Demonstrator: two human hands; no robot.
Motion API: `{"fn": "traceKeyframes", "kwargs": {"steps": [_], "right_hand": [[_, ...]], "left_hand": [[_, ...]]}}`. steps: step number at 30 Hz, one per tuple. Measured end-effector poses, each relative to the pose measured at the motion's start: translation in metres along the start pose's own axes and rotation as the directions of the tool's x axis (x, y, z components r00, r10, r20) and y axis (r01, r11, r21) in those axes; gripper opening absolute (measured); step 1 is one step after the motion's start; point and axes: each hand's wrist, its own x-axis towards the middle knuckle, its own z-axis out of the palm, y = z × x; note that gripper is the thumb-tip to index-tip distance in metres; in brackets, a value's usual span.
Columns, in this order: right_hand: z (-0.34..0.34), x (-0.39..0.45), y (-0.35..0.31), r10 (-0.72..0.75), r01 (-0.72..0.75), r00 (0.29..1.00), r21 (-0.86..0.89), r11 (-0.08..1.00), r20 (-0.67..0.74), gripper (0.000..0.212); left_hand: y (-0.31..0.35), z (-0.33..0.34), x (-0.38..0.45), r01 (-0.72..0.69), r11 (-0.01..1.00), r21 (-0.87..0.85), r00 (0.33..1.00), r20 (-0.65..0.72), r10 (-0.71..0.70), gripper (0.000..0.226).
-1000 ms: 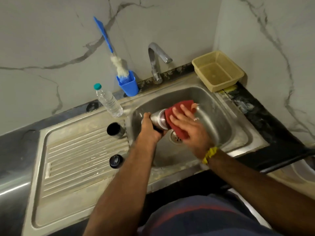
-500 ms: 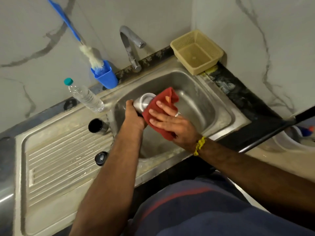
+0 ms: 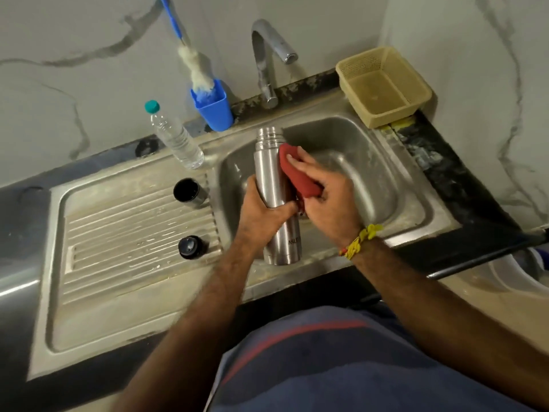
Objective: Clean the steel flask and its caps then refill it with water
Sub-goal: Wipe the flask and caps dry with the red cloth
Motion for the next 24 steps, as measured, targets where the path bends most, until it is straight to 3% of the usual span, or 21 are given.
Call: {"fn": "traceKeyframes", "kwargs": {"steps": [2,6,10,14,16,18,20,22,24], "right_hand": [[0.008,0.003,-0.007,0.064,-0.064,0.998,0.022,0.998,-0.024,0.058],[0.014,0.029,-0.019,0.397,-0.326,0.907,0.362,0.873,-0.141,0.019],[0.006,0.018,-0.018,0.401,-0.335,0.911,0.396,0.855,-0.095,0.023],[0.007,0.024,-0.020,0.450,-0.389,0.893,0.495,0.777,-0.004,0.031],[0.008,0.021,-0.019,0.381,-0.306,0.916,0.397,0.865,-0.125,0.020],[0.011,0.006,-0.015,0.225,-0.196,0.954,0.158,0.968,-0.198,0.023],[0.018,-0.007,-0.010,0.034,-0.038,0.995,-0.040,0.998,-0.096,0.049],[0.024,-0.004,-0.002,-0.125,0.136,0.990,-0.270,0.953,0.057,0.074],[0.025,0.005,0.000,-0.221,0.272,0.961,-0.453,0.849,0.164,0.074]], "left_hand": [[0.000,-0.011,-0.010,-0.034,0.990,0.138,0.999,-0.031,0.039,0.083],[0.006,-0.024,-0.024,-0.104,0.948,0.302,0.995,0.031,0.099,0.091],[0.007,-0.033,-0.031,-0.080,0.963,0.256,0.997,0.000,0.083,0.087],[0.011,-0.034,-0.038,-0.110,0.903,0.416,0.993,0.079,0.085,0.092],[0.017,-0.035,-0.034,-0.056,0.904,0.423,0.998,0.006,0.059,0.091],[0.023,-0.039,-0.029,0.005,0.865,0.502,0.998,-0.060,0.029,0.091],[0.024,-0.042,-0.028,0.011,0.763,0.647,0.998,-0.051,0.029,0.091],[0.024,-0.042,-0.032,-0.008,0.658,0.753,0.999,-0.027,0.042,0.089],[0.024,-0.046,-0.034,-0.023,0.552,0.834,0.999,-0.004,0.049,0.091]]}}
